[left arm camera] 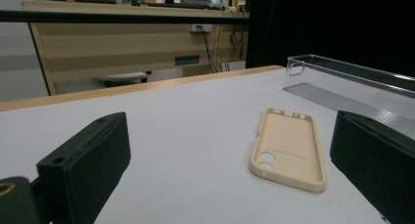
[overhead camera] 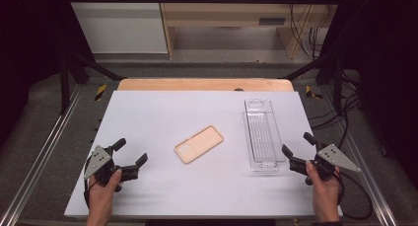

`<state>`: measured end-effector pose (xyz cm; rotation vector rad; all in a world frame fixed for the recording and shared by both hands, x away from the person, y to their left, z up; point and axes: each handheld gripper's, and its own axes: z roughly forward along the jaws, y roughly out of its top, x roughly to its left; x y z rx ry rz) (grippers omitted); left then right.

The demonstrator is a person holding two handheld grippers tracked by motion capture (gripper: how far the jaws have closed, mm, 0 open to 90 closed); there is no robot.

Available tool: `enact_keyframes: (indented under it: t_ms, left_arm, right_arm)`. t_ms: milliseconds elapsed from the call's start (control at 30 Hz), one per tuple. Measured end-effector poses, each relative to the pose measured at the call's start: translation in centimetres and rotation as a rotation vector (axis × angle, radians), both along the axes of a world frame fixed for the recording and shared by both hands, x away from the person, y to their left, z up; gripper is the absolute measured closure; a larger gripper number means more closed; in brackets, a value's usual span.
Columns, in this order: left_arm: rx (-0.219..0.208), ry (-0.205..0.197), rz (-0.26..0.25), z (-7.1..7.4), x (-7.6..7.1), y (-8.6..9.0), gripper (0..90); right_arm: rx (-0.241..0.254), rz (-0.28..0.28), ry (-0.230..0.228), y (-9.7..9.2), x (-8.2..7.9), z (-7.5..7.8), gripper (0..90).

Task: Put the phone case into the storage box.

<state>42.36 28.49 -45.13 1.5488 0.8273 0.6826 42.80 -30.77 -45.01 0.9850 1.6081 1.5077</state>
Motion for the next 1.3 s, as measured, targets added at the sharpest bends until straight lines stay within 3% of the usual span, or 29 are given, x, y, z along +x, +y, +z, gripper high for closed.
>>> enact_keyframes:
  t_ms: [200, 367, 467, 567, 767, 1067, 1167, 1300]
  left_arm:
    - [0.028, 0.023, -0.045, 1.4, 0.0, -2.2, 1.5]
    - [0.059, 0.066, -0.084, 2.0, 1.4, -4.6, 1.9]
    - [0.169, 0.14, -0.114, 2.3, 3.3, -7.9, 2.4]
    - [0.225, 0.174, -0.141, 2.6, 4.4, -9.9, 2.7]
    - [0.314, 0.273, -0.166, 1.8, 6.5, -13.2, 2.7]
    - [0.349, 0.312, -0.175, 0.7, 7.5, -15.8, 5.4]
    - [0.363, 0.322, -0.171, 0.7, 7.5, -16.4, 11.4]
    - [0.396, 0.33, -0.178, 0.6, 7.6, -16.7, 38.5]
  right_arm:
    - [-0.025, -0.077, -0.001, -0.6, -0.4, -0.5, 6.3]
    - [-0.032, -0.096, -0.013, -0.6, -0.4, -0.6, 5.8]
    - [-0.044, -0.102, -0.01, -0.5, -0.4, -0.6, 5.5]
    - [-0.043, -0.108, -0.004, -0.6, -0.4, -0.7, 5.4]
    - [-0.049, -0.11, -0.003, -0.5, -0.5, -0.8, 5.4]
    - [-0.05, -0.11, 0.005, -0.5, -0.4, -0.9, 5.3]
    - [-0.048, -0.112, 0.006, -0.6, -0.4, -0.9, 5.3]
    - [-0.044, -0.112, 0.008, -0.7, -0.4, -0.9, 5.3]
